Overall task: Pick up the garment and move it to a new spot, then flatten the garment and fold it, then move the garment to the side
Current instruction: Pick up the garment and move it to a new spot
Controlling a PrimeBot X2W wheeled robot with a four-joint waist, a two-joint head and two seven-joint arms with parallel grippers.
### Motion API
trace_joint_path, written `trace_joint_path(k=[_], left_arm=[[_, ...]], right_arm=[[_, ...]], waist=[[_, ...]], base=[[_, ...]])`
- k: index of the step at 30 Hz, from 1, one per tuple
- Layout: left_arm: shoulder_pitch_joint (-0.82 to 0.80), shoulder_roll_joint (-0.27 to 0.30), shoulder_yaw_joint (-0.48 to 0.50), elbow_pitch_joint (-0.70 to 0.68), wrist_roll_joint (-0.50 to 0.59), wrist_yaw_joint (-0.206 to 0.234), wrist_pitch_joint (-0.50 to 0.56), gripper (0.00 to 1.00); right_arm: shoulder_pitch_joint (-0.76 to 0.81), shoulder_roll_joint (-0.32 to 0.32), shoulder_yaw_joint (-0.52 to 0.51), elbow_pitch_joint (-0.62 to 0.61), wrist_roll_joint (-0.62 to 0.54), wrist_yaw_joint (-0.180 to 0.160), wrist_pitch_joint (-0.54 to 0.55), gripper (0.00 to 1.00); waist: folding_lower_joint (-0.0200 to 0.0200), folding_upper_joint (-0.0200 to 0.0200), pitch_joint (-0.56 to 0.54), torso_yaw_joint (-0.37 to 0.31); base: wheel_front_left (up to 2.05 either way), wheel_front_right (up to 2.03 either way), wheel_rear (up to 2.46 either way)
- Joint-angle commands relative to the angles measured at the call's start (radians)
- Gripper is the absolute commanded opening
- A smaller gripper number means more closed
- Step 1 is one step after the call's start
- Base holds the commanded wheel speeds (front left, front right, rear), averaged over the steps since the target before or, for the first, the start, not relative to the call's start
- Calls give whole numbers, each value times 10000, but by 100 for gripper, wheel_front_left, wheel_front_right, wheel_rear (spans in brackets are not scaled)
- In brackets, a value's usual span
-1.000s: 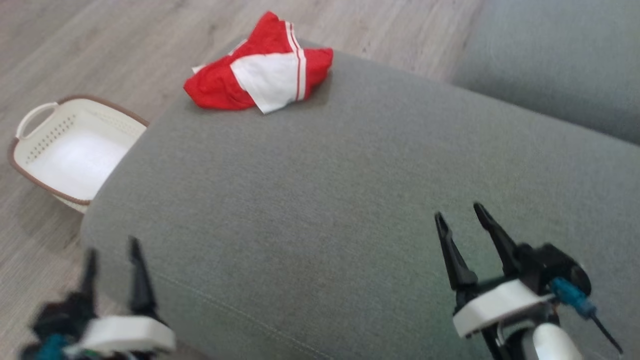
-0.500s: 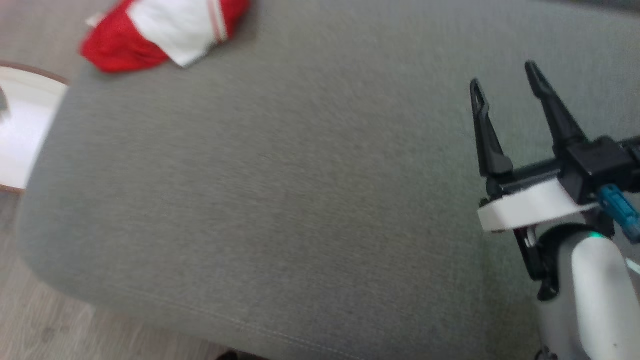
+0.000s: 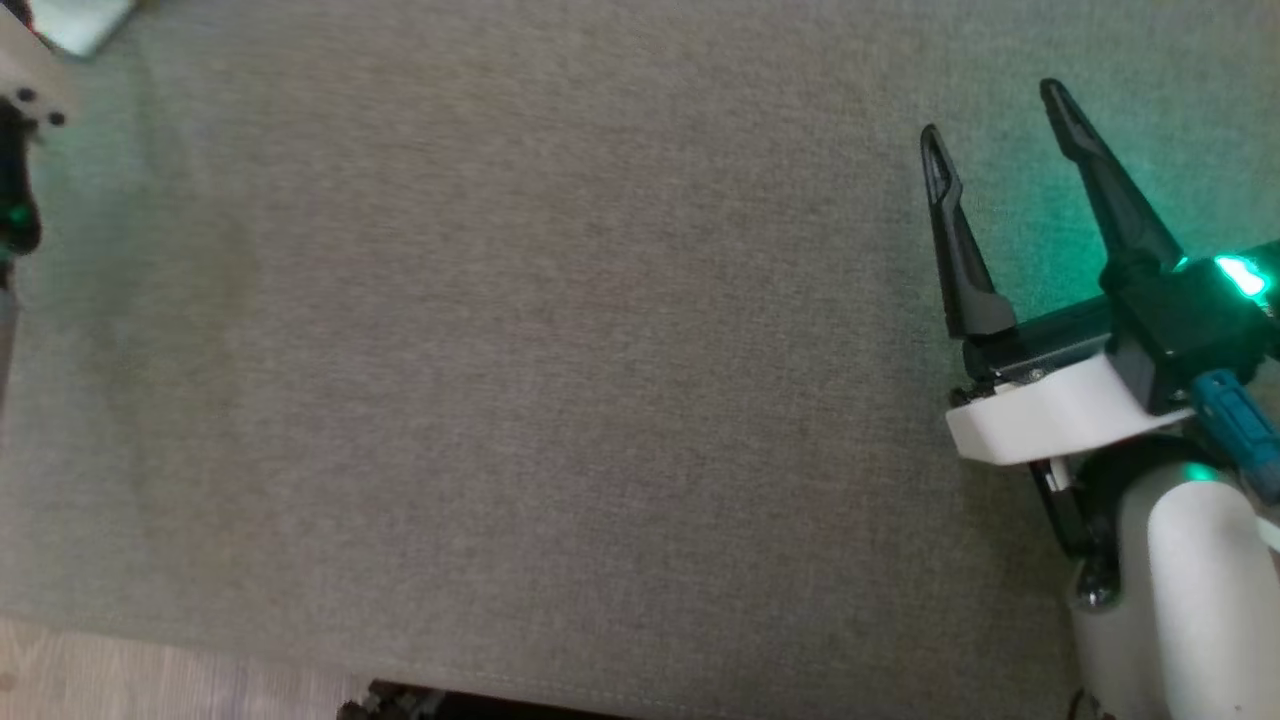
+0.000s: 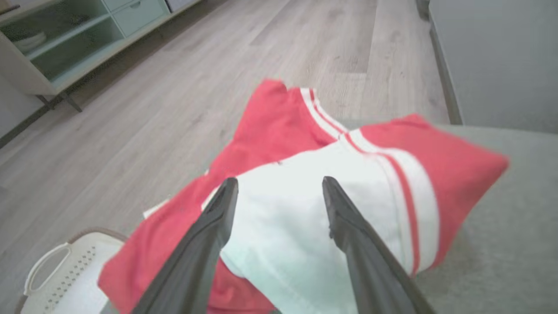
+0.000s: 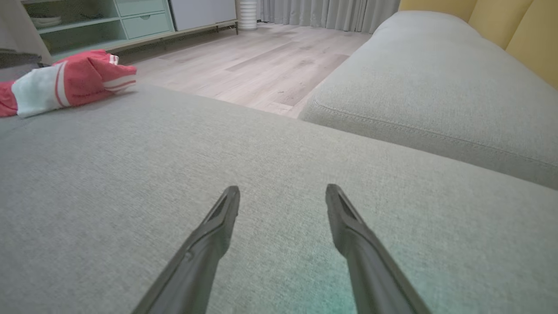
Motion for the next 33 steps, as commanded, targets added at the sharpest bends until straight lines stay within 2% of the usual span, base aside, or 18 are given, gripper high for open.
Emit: trace_joint_path(k=[1, 5, 11, 12, 14, 15, 24, 33], left_arm=[[-434, 552, 305, 263, -48, -121, 32, 100], [-688, 278, 174, 1222, -143, -399, 164, 100], [-974, 38, 73, 2225, -186, -565, 188, 100], [-1009, 5, 59, 2331, -190, -581, 179, 76], [-1072, -42, 34, 2530, -185, -624, 115, 12], [-1101, -67, 18, 2605, -171, -647, 46, 0], [-1232, 8, -207, 3046, 85, -1028, -647, 0], [-1520, 74, -811, 2569, 676, -1582, -1226, 0]], right_arm=[[-39, 43, 291, -515, -86, 73, 62, 100], [2, 43, 240, -547, -156, 73, 32, 100], [22, 44, 261, -500, -116, 73, -40, 100], [16, 44, 252, -488, -107, 73, -51, 100], [-11, 44, 192, -450, -91, 73, -106, 100], [-25, 44, 153, -420, -82, 73, -149, 100], [-154, 44, 177, 185, 247, 73, -521, 100], [189, 45, -141, 1140, 826, 73, -1029, 100]], waist=[[-4, 1, 586, -267], [-4, 1, 824, -218], [-4, 1, 916, -246], [-4, 1, 921, -252], [-4, 1, 905, -261], [-4, 1, 868, -260], [-4, 1, -54, -404], [-4, 1, -2205, -854]], base=[[0, 0, 0], [0, 0, 0], [0, 0, 0], [0, 0, 0], [0, 0, 0], [0, 0, 0], [0, 0, 0], [0, 0, 0]])
